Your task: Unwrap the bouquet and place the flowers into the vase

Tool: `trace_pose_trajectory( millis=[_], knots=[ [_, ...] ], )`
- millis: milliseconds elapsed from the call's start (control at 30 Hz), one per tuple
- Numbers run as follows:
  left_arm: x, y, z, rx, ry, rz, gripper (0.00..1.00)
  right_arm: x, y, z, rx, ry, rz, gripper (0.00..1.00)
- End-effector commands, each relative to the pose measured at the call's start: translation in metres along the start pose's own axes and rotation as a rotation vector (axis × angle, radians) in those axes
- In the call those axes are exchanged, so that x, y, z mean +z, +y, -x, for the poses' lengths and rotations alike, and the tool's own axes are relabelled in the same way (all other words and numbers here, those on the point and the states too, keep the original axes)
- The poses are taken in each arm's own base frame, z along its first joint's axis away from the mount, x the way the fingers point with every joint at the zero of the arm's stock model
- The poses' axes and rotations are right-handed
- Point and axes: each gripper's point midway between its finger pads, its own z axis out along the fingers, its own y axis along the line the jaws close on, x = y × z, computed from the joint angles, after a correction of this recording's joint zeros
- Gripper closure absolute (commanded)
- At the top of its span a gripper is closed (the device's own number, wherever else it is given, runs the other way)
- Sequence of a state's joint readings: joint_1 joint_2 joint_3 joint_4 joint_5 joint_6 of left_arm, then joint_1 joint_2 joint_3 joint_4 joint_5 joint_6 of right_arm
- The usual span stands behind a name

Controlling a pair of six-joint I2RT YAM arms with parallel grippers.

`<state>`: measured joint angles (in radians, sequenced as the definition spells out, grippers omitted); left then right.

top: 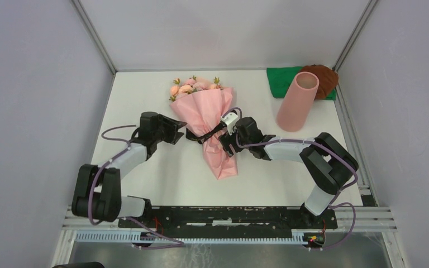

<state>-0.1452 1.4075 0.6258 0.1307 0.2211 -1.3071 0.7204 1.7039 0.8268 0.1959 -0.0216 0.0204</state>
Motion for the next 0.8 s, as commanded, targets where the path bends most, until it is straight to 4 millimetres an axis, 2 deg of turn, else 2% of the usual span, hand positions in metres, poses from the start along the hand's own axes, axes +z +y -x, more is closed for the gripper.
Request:
trace_pose_trajectory(
  millis=[0, 67, 167, 467, 633, 767],
  knots=[
    [-0.03, -0.006, 0.002, 0.039, -0.079, -0.011, 0.43, -0.006, 0.0, 0.012, -0.015, -0.047, -0.006, 0.17],
    [-0.036, -0.011, 0.006, 0.048, -0.106, -0.024, 0.43, -0.007, 0.001, 0.013, -0.012, -0.05, 0.001, 0.17],
    [-0.035, -0.014, 0.003, 0.047, -0.081, -0.027, 0.43, -0.009, 0.001, 0.014, -0.01, -0.056, -0.001, 0.17],
    [-0.003, 0.026, -0.025, -0.018, 0.051, 0.028, 0.45, -0.009, -0.001, 0.013, -0.013, -0.055, -0.01, 0.17],
    [0.014, 0.03, -0.024, -0.02, 0.063, 0.036, 0.58, -0.009, -0.001, 0.013, -0.015, -0.055, -0.012, 0.17],
    [0.026, 0.031, -0.024, -0.029, 0.074, 0.037, 0.62, -0.01, -0.001, 0.012, -0.016, -0.051, -0.014, 0.17]
  ],
)
